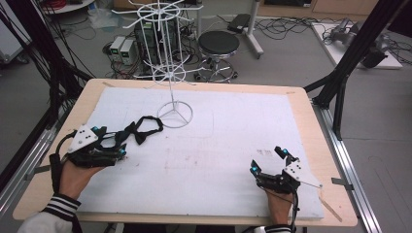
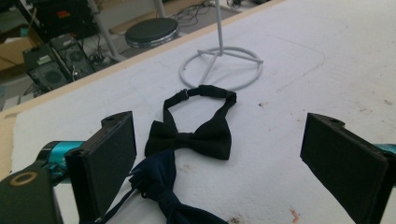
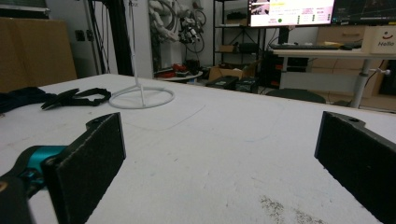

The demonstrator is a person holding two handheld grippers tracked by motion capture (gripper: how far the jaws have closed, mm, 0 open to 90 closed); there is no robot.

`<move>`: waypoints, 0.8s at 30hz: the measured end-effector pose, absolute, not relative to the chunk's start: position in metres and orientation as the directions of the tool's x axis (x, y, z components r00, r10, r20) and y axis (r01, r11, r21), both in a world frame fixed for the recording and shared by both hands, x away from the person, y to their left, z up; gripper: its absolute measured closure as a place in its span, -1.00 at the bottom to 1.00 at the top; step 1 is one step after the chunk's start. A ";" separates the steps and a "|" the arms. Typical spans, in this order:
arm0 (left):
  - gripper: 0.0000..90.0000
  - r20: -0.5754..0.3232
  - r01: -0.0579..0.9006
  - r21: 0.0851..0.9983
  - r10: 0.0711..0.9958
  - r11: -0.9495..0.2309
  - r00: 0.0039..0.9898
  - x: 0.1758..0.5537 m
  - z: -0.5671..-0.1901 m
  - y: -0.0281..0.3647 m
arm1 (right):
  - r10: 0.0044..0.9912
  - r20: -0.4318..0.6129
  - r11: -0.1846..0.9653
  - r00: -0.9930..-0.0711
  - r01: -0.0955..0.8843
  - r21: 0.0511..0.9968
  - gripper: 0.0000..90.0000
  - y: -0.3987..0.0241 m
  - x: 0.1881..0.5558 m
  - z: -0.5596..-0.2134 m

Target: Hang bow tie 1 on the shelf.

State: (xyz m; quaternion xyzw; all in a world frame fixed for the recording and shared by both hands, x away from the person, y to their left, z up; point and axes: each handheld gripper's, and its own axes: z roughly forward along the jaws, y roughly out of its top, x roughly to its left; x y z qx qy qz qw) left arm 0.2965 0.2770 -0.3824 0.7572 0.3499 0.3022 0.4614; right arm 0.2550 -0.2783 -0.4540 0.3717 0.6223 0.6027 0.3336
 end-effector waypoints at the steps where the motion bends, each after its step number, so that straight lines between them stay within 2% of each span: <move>1: -0.76 0.135 0.251 0.910 0.809 -0.329 0.573 0.296 -0.382 0.277 | 0.865 0.032 -0.003 -0.501 0.060 0.998 -0.98 -0.278 0.255 -0.454; 15: -0.70 0.061 0.475 0.802 0.841 -0.362 0.538 0.323 -0.378 0.280 | 0.865 0.036 -0.006 -0.501 0.061 0.998 -0.98 -0.279 0.255 -0.454; 18: -0.54 0.077 0.487 0.786 0.841 -0.381 0.535 0.327 -0.378 0.280 | 0.866 0.030 -0.004 -0.499 0.054 0.999 -0.98 -0.279 0.255 -0.454; 24: -0.56 0.081 0.535 0.747 0.853 -0.395 0.516 0.335 -0.381 0.282 | 0.865 0.042 -0.015 -0.500 0.057 0.998 -0.98 -0.279 0.254 -0.454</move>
